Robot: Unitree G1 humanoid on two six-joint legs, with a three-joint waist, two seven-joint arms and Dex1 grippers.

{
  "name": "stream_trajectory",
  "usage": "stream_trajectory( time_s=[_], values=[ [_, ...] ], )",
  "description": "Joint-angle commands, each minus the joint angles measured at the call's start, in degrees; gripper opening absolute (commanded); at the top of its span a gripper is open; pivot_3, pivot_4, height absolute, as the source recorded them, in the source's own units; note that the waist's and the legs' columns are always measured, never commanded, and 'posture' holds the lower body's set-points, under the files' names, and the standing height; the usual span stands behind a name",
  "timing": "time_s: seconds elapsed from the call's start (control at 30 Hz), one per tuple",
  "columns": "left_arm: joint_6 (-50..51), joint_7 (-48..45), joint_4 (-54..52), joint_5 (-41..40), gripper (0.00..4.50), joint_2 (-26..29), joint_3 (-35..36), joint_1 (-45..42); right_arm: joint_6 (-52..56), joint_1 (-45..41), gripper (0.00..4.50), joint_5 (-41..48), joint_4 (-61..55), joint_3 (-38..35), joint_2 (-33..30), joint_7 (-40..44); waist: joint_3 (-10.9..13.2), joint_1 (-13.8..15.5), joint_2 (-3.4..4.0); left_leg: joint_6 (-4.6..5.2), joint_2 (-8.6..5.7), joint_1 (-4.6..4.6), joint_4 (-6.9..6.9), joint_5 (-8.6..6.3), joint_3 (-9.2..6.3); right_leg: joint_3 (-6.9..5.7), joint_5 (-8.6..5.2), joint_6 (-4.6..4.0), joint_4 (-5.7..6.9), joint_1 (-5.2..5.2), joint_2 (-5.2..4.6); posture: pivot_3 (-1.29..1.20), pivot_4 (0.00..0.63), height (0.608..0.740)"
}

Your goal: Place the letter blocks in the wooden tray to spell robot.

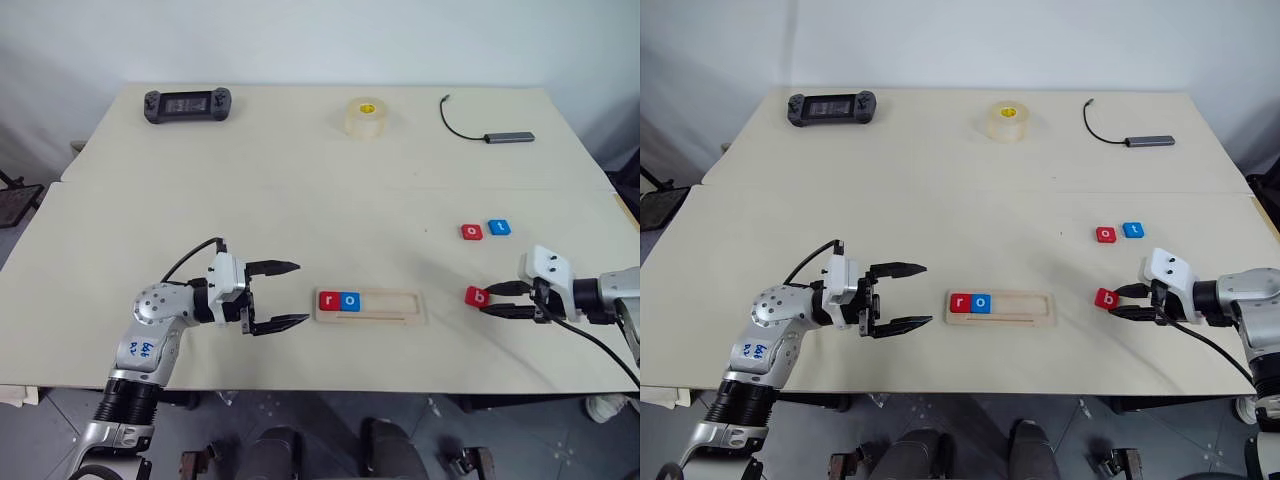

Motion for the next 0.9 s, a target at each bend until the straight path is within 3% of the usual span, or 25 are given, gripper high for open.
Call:
stream_trajectory(
  time_s=[0.03, 0.2, 0.37, 0.63, 0.9],
  values=[
    [-0.32, 0.3, -2.02, -0.6, 4.5, 0.4, 0.66, 0.19, 0.36, 0.12, 1.47, 0.85, -5.35, -0.4, -0.68, 1.11, 0.0, -0.08, 0.01, -0.01, 0.01, 0.0, 0.0, -0.01, 0.01, 0.0, 0.0, 0.0, 0.02, -0.01, 0.01, 0.0, 0.15, 0.74],
    [-0.7, 0.17, -1.6, -0.53, 4.5, 0.38, 0.7, 0.52, 8.72, -4.63, 1.47, 3.1, -17.35, 2.65, -0.77, 5.17, 0.04, -0.14, 0.08, -0.02, 0.01, -0.01, 0.0, -0.01, 0.06, 0.05, 0.0, 0.0, 0.06, -0.07, 0.0, 0.0, 0.15, 0.74],
    [-0.88, 0.28, -1.77, -0.42, 4.5, 0.28, 0.65, 1.11, 17.48, -9.02, 1.47, 3.36, -27.56, 8.89, 3.1, 4.81, 0.04, 0.09, 0.07, -0.06, 0.05, -0.03, -0.01, -0.02, -0.05, -0.04, -0.01, -0.03, 0.04, -0.05, 0.01, 0.0, 0.15, 0.74],
    [0.15, -0.14, -4.19, -1.29, 4.5, 1.59, 1.24, 2.85, 17.55, -13.16, 1.47, -2.86, -26.06, 17.16, 9.73, 1.11, 0.04, 0.07, 0.07, -0.04, -0.06, -0.14, -0.01, -0.03, -0.11, -0.12, -0.01, -0.03, 0.03, -0.11, -0.08, 0.0, 0.15, 0.74],
    [0.67, 0.75, -5.31, -1.32, 4.5, 1.81, 1.34, 3.48, 17.29, -14.7, 1.47, -4.46, -24.68, 18.86, 12.84, 0.49, 0.04, 0.02, 0.07, -0.04, -0.05, -0.14, -0.01, -0.03, -0.1, -0.14, -0.02, -0.04, 0.09, -0.14, -0.05, 0.0, 0.15, 0.74]
  ],
)
